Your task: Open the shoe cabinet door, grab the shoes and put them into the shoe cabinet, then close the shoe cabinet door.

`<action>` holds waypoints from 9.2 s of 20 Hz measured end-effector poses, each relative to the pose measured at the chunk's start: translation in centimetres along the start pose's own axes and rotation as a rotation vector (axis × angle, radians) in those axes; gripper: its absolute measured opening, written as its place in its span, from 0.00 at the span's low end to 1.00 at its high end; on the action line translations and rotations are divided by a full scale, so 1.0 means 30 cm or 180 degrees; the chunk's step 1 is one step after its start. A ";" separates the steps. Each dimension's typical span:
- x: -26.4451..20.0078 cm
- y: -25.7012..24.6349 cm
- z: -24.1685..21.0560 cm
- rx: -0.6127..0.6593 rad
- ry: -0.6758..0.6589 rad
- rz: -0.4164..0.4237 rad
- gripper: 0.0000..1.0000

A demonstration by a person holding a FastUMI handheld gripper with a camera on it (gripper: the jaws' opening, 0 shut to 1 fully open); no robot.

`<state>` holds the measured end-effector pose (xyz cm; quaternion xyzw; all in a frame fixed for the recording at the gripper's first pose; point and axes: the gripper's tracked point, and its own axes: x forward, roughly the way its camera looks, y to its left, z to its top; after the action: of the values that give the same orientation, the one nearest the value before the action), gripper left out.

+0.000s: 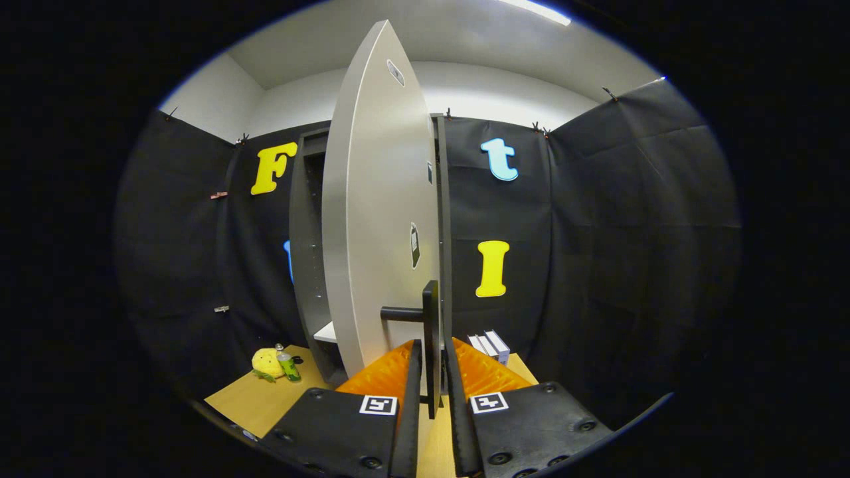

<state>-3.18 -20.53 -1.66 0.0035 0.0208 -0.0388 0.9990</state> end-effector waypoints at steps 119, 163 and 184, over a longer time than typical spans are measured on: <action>1.591 0.522 -0.589 -0.0162 0.1058 -0.0057 0.04; -0.155 0.329 0.097 0.0320 -0.0083 0.0055 0.97; -0.041 -0.228 0.007 0.0353 0.0141 0.0225 0.98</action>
<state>-4.94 -27.25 -1.45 0.0604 0.0406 -0.0044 0.9973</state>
